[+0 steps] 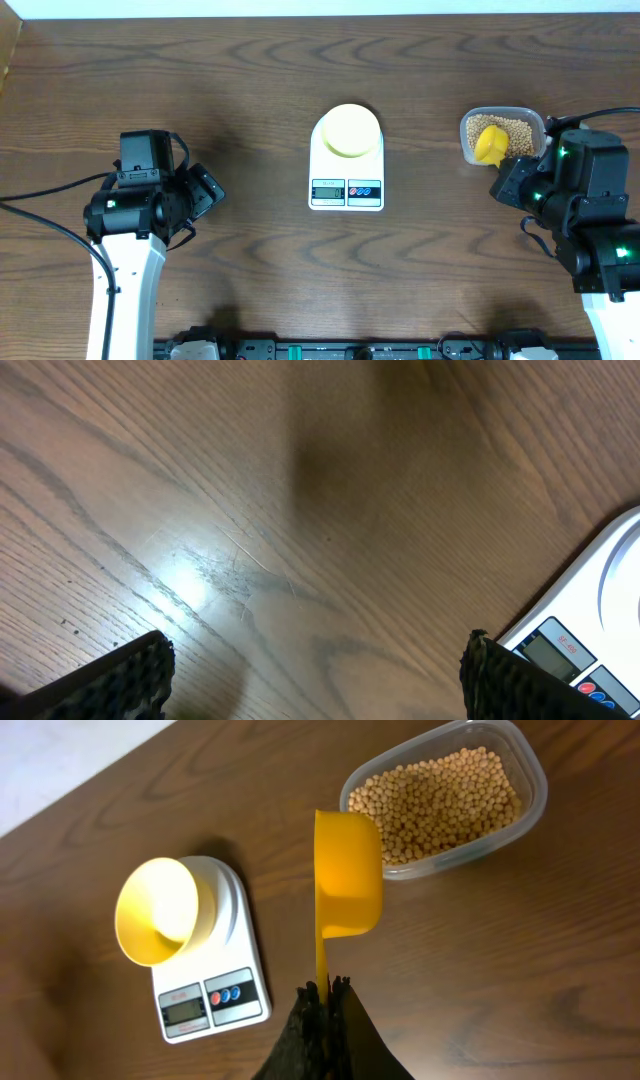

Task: Scoop item into bowl and weigh 50g on scale
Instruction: 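Retract the left gripper away from the scale, then dip the scoop into the soybean tub with the right gripper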

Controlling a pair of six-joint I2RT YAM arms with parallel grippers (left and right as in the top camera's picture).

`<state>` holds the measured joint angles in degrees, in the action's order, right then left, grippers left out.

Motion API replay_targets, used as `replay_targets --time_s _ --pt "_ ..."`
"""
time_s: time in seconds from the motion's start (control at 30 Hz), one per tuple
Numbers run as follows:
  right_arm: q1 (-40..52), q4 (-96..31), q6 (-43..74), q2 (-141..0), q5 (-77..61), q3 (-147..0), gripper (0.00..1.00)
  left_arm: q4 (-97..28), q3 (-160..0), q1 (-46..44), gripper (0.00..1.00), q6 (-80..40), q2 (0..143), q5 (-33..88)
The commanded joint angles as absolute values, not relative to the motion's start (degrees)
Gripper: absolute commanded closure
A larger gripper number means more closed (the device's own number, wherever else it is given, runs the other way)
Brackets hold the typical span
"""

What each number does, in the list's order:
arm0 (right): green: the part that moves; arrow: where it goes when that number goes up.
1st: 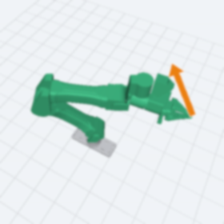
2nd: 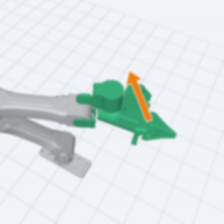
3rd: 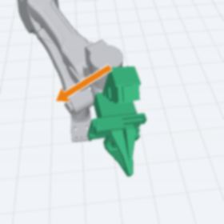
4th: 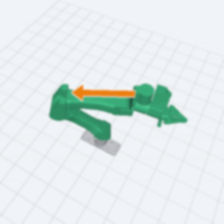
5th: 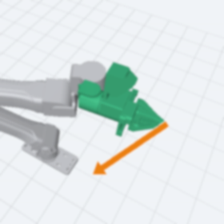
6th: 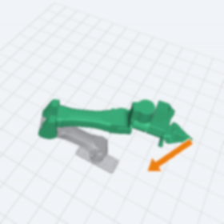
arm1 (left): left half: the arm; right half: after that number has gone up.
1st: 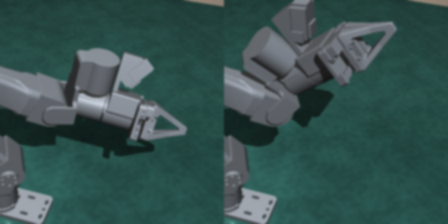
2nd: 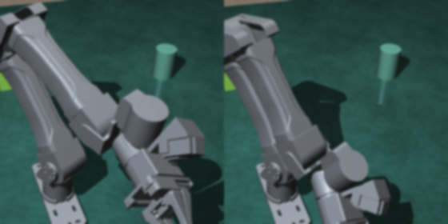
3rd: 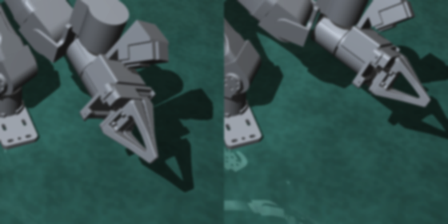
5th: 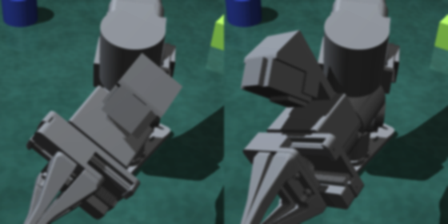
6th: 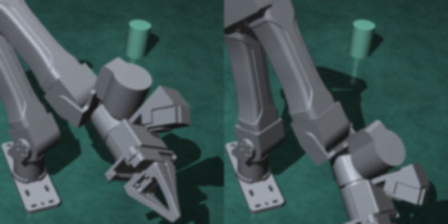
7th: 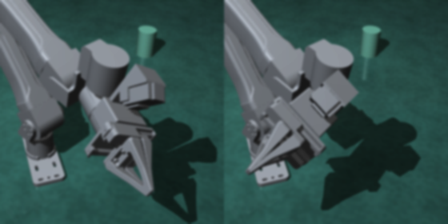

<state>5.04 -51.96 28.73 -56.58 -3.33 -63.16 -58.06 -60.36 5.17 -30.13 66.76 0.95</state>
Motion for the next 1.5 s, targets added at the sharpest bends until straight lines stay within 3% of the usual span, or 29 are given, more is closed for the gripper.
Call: replay_targets --time_s 0.0,0.2,0.83,1.2,1.47 --pt "4.8 -49.4 31.2 -56.5 -3.8 -64.0 0.99 -58.2 -60.2 5.5 0.07 -29.6 67.0 0.4" --pt "4.8 -39.8 30.2 -57.7 -2.9 -64.0 0.99 -58.2 -60.2 5.5 0.07 -29.6 67.0 0.4" --pt "4.6 -40.0 22.4 -63.1 5.2 -64.0 0.99 -58.2 -60.2 5.5 0.07 -29.6 67.0 0.4" --pt "-6.7 -42.1 5.7 -66.3 3.1 -64.0 0.99 -58.2 -60.2 5.5 0.07 -29.6 67.0 0.4" --pt "-10.1 -45.1 3.6 -71.7 1.6 -64.0 0.99 -58.2 -60.2 5.5 0.07 -29.6 67.0 0.4"
